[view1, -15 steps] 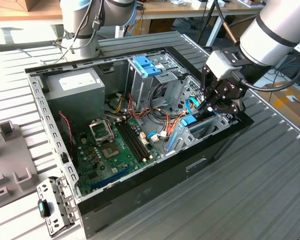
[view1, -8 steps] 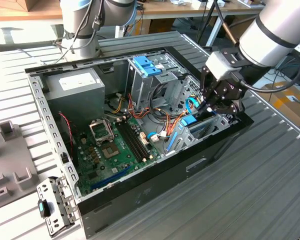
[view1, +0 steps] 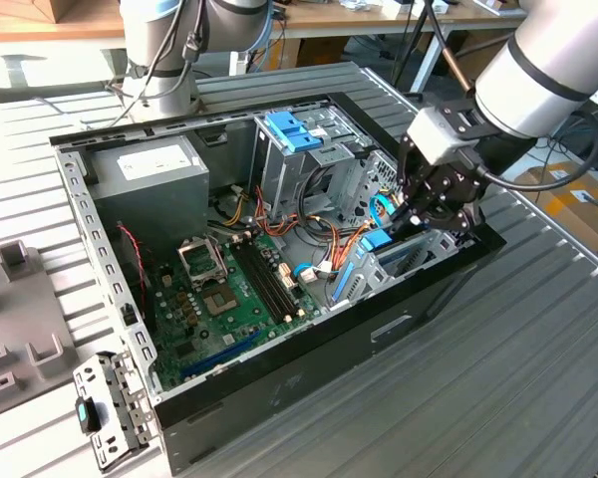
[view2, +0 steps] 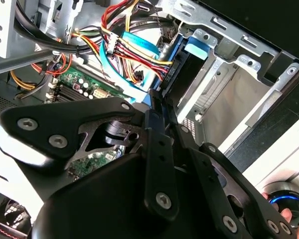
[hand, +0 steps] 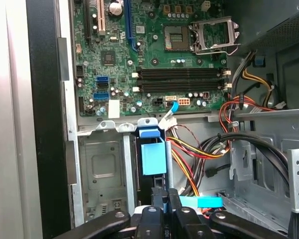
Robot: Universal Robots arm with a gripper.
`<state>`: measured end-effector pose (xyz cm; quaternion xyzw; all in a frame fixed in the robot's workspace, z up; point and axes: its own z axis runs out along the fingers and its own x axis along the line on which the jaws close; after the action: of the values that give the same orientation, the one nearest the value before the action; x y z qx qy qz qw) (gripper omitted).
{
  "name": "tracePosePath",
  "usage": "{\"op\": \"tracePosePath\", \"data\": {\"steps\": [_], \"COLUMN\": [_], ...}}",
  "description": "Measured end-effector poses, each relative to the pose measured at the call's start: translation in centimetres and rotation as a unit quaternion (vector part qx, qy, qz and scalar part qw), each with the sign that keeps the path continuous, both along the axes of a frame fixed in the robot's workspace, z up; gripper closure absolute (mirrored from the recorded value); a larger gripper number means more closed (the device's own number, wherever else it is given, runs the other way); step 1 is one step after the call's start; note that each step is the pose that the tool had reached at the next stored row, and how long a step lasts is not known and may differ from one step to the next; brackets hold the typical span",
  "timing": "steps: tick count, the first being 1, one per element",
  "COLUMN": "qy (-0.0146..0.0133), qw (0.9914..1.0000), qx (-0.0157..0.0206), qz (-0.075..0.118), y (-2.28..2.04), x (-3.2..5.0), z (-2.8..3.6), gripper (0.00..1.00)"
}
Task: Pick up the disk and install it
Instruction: 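Insert the second disk wire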
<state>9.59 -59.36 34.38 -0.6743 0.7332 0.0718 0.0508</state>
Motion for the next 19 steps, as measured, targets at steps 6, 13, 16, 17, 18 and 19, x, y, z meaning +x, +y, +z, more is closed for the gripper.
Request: {"op": "tracePosePath", "data": {"steps": [6, 13, 16, 17, 18, 19], "qy": [0.0000, 0.0000, 0.0000, 0.0000, 0.0000, 0.0000], "qw": [1.00000, 0.99999, 0.99998, 0.99998, 0.99997, 0.99996], "qx": [0.0001, 0.0004, 0.0002, 0.0002, 0.0004, 0.0004], "qz": [0.000, 0.003, 0.006, 0.006, 0.007, 0.009], "y": [-0.60, -0.61, -0.61, -0.61, -0.61, -0.61], "x": [-0.62, -0.63, -0.59, -0.59, -0.57, -0.53], "z": [-0.06, 0.12, 0.46, 0.55, 0.67, 0.70], "gripper": [0.84, 0.84, 0.84, 0.84, 0.84, 0.84]}}
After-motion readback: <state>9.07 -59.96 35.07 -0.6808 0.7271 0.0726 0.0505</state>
